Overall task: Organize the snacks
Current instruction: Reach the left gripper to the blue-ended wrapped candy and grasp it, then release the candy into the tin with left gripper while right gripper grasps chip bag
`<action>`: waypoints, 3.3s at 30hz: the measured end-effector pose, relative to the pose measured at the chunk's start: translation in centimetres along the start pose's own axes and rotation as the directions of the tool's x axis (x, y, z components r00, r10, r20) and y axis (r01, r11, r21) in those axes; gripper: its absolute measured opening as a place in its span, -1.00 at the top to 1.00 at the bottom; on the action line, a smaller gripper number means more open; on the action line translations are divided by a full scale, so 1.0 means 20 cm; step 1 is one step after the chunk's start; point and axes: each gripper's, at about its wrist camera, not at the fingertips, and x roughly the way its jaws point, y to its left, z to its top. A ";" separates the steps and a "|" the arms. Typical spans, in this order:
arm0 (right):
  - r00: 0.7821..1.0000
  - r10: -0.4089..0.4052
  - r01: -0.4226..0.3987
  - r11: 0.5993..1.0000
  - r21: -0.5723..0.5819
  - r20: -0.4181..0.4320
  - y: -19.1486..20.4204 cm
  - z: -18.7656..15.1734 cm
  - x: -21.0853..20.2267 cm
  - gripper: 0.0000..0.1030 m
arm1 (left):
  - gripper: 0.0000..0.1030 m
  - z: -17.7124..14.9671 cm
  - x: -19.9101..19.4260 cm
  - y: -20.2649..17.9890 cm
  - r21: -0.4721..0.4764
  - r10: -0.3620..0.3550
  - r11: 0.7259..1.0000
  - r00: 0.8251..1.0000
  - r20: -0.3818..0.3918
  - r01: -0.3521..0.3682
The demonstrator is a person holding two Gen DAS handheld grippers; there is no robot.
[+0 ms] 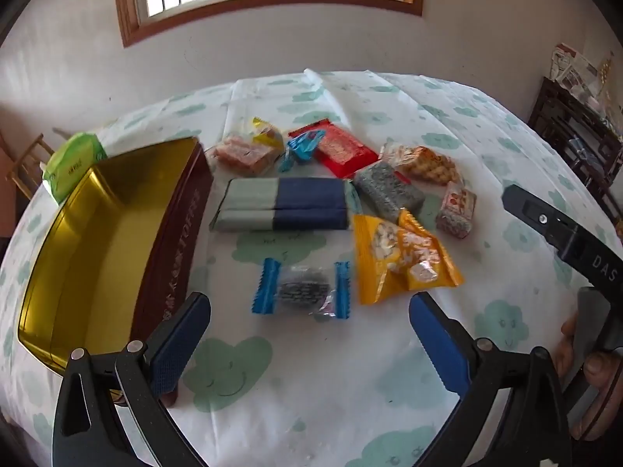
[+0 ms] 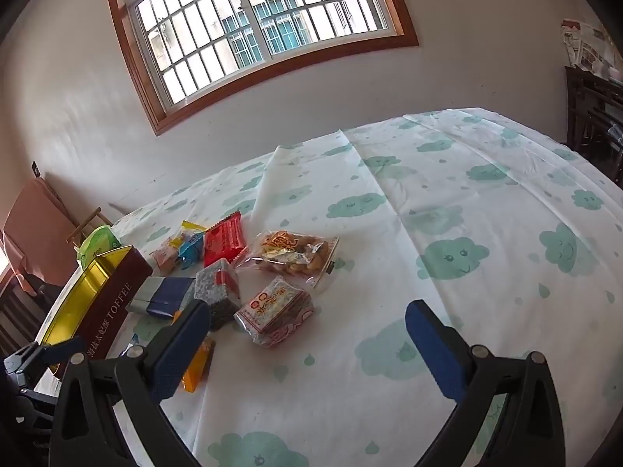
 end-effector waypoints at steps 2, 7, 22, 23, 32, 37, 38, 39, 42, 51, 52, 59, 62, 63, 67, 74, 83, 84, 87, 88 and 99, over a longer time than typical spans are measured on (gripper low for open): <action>1.000 0.009 -0.009 1.000 0.002 -0.001 -0.01 0.00 0.00 -0.99 | -0.91 0.00 0.00 0.03 -0.017 -0.023 1.000 1.000 -0.010 0.023; 1.000 0.017 -0.017 1.000 0.004 -0.003 0.00 -0.01 0.01 -0.99 | -0.63 0.04 0.03 0.06 0.010 -0.003 1.000 0.999 -0.032 0.003; 0.999 0.032 -0.032 0.999 0.006 -0.018 0.00 -0.01 0.02 -0.99 | -0.11 0.10 0.23 0.05 0.125 -0.020 0.991 0.986 -0.163 0.041; 0.999 0.033 -0.032 0.999 0.006 -0.019 0.00 -0.01 0.02 -0.99 | -0.06 0.10 0.25 0.06 0.124 -0.032 0.991 0.984 -0.175 0.054; 0.999 0.032 -0.031 0.999 0.011 -0.024 0.00 -0.01 0.03 -0.99 | 0.54 0.10 0.21 0.05 0.094 -0.060 0.993 0.989 -0.133 0.072; 0.999 0.033 -0.032 0.999 0.033 -0.019 -0.01 -0.01 0.02 -0.99 | 0.57 0.09 0.11 0.09 0.002 -0.068 0.998 0.991 -0.116 0.069; 0.999 0.039 -0.038 0.999 0.032 -0.021 -0.01 0.00 0.02 -0.99 | 0.58 0.09 0.09 0.10 -0.012 -0.074 0.997 0.990 -0.118 0.073; 0.998 0.055 -0.055 0.998 0.026 -0.025 -0.01 -0.01 0.02 -0.99 | 0.59 0.09 0.07 0.11 -0.022 -0.077 0.997 0.990 -0.117 0.075; 0.995 0.086 -0.088 0.995 -0.043 -0.046 0.06 -0.01 0.02 -0.99 | 0.65 0.09 0.00 0.12 -0.034 -0.091 0.996 0.991 -0.100 0.088; 0.970 0.155 -0.183 0.973 -0.141 -0.189 0.36 -0.08 0.09 -0.99 | 0.65 0.12 -0.16 0.13 -0.031 -0.104 0.994 0.994 -0.043 0.103; 0.967 0.158 -0.189 0.972 -0.143 -0.201 0.38 -0.08 0.10 -0.99 | 0.65 0.12 -0.17 0.13 -0.034 -0.104 0.994 0.994 -0.039 0.103; 0.961 0.084 -0.137 0.972 -0.190 -0.263 0.52 -0.11 0.23 -0.99 | 0.65 0.11 -0.21 0.22 -0.063 -0.097 0.993 0.995 -0.030 0.095; 0.957 0.053 -0.111 0.975 -0.192 -0.286 0.53 -0.12 0.28 -0.95 | 0.65 0.10 -0.23 0.25 -0.068 -0.088 0.994 0.996 -0.020 0.087; 0.959 0.053 -0.110 0.975 -0.191 -0.280 0.53 -0.11 0.28 -0.87 | 0.65 0.10 -0.24 0.26 -0.072 -0.087 0.994 0.996 -0.021 0.085; 0.953 0.014 -0.088 0.969 -0.232 -0.304 0.57 -0.13 0.31 0.04 | 0.64 0.10 -0.26 0.31 -0.088 -0.076 0.993 0.997 -0.014 0.075; 0.958 0.005 -0.089 0.956 -0.278 -0.288 0.58 -0.14 0.28 0.23 | 0.64 0.13 -0.29 0.44 -0.111 -0.044 0.993 0.999 0.008 0.045; 0.959 0.036 -0.114 0.957 -0.266 -0.281 0.57 -0.14 0.27 0.25 | 0.64 0.17 -0.28 0.62 -0.141 0.025 0.990 1.000 0.015 -0.022; 0.959 0.038 -0.115 0.957 -0.265 -0.281 0.57 -0.14 0.27 0.25 | 0.64 0.17 -0.28 0.64 -0.143 0.032 0.989 0.999 0.014 -0.030; 0.958 0.044 -0.124 0.955 -0.268 -0.283 0.57 -0.14 0.27 0.25 | 0.64 0.19 -0.26 0.69 -0.143 0.058 0.988 0.998 0.015 -0.055; 0.958 0.043 -0.123 0.955 -0.271 -0.283 0.58 -0.14 0.27 0.25 | 0.64 0.20 -0.25 0.70 -0.141 0.067 0.988 0.998 0.013 -0.064; 0.958 0.043 -0.124 0.953 -0.275 -0.283 0.58 -0.14 0.27 0.25 | 0.64 0.30 -0.07 0.82 -0.101 0.146 0.984 0.989 -0.033 -0.149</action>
